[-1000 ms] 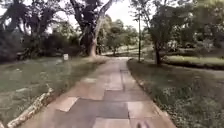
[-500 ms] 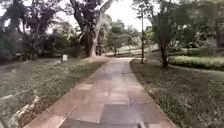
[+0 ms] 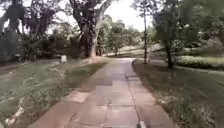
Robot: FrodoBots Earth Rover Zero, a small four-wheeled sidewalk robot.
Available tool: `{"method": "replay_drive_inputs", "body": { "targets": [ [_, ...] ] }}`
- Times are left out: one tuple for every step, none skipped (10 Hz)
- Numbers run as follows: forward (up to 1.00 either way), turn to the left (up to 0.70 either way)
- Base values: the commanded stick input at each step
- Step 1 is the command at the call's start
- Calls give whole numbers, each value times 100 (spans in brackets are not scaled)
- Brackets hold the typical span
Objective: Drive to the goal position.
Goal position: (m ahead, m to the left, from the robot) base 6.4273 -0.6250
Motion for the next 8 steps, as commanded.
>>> {"method": "replay_drive_inputs", "body": {
  "targets": [
    [100, -1],
    [100, -3],
    [100, -3],
    [100, -4],
    [100, -4],
    [100, -4],
    [100, -3],
    [100, -3]
  ]
}}
